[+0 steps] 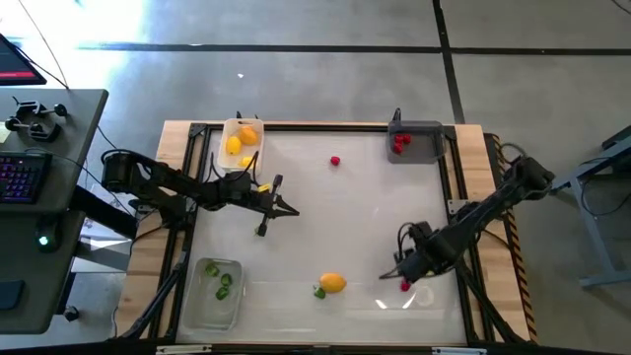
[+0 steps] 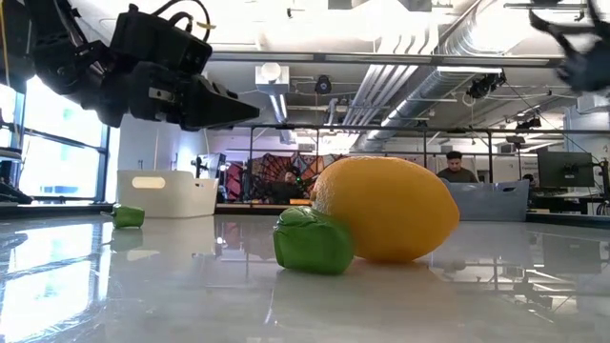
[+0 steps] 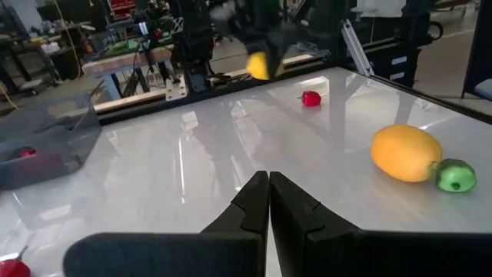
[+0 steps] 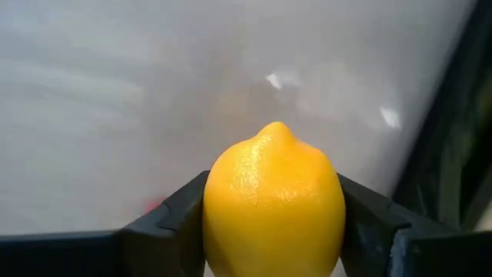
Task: Sort produce into baskets
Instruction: Put the lemon into the white bin
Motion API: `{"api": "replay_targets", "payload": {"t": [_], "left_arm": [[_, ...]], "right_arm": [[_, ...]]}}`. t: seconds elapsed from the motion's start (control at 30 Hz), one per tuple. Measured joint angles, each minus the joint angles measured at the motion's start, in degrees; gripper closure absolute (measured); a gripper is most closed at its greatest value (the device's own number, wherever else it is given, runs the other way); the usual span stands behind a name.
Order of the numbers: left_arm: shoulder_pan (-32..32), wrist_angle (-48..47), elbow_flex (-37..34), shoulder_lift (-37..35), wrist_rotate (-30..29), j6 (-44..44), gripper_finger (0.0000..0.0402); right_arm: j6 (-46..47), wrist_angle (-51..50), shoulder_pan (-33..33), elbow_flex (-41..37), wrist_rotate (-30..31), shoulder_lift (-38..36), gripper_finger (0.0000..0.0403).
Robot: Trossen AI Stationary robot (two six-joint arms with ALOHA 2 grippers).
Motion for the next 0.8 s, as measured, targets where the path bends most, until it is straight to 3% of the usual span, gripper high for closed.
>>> {"api": "replay_targets", "payload": {"t": [0.27,0.4,0.57,0.7,0.8], "left_arm": [[0.00,-1.21,0.00,-0.02,-3.88,-3.50,0.0401],[0.00,-1.20,0.00,-0.02,-7.44,-4.86,0.0401],[0.00,-1.14,0.00,-0.02,-11.98,-4.89,0.0401],[0.00,-1.10,0.00,-0.02,-16.67,-6.72,0.0401],[0.02,-1.15,0.15,-0.02,-16.98,-7.02,0.0398]], "right_arm": [[-20.17,1.28,-9.47,-1.62,31.87,-7.79,0.0205],[-33.73,9.80,-15.43,-3.57,42.05,-9.74,0.0204],[-54.68,28.40,-23.34,-5.78,44.22,-9.66,0.0204],[-71.56,50.05,-28.27,-9.44,43.49,-9.19,0.0204],[-82.89,68.20,-31.70,-12.94,40.11,-9.00,0.0204]]}}
